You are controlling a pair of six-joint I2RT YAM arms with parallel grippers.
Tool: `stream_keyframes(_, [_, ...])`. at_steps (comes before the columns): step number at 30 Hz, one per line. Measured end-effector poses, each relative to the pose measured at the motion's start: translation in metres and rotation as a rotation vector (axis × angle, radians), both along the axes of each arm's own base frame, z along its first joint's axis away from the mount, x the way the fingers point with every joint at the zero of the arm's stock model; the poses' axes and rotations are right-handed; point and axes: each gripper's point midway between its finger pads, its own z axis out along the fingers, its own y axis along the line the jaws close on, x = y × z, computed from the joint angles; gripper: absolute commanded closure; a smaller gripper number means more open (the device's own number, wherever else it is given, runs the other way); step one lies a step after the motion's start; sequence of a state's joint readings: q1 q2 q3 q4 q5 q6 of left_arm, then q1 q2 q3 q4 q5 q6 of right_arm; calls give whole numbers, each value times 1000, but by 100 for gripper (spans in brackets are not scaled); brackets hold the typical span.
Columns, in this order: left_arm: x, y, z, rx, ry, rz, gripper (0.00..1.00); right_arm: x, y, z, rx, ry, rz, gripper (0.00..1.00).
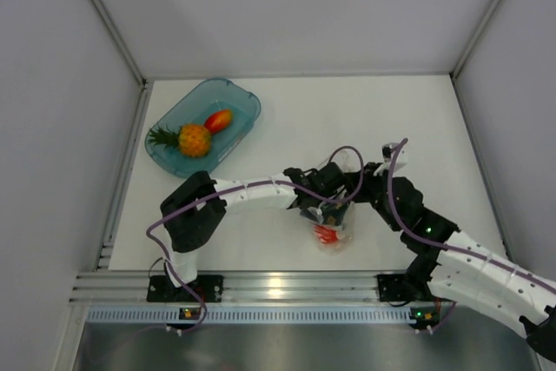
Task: Open the zip-top bag and remove the fake food
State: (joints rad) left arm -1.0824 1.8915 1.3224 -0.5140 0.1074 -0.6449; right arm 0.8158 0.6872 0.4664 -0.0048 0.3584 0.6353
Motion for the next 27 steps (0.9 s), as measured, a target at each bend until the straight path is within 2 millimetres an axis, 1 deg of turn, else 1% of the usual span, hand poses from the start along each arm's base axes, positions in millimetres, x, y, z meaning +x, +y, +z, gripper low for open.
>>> stream_keyframes(5, [8, -4, 5, -20, -41, 10, 100, 3, -9, 14, -67, -28, -23, 100])
stream_keyframes(9, [13, -9, 19, -77, -90, 11, 100, 6, -18, 30, -123, -59, -47, 100])
stream_keyframes(13, [17, -8, 37, -136, -145, 21, 100, 12, -22, 38, -189, -72, -66, 100])
stream_keyframes(19, [21, -7, 56, -202, -204, 18, 100, 22, -27, 32, -298, -57, -86, 100])
stream_keyframes(23, [18, 0, 65, -248, -244, 12, 100, 30, -28, 31, -344, -48, -97, 100])
stream_keyframes(27, [24, 7, 79, -287, -315, 23, 100, 31, -21, 27, -365, -39, -58, 100])
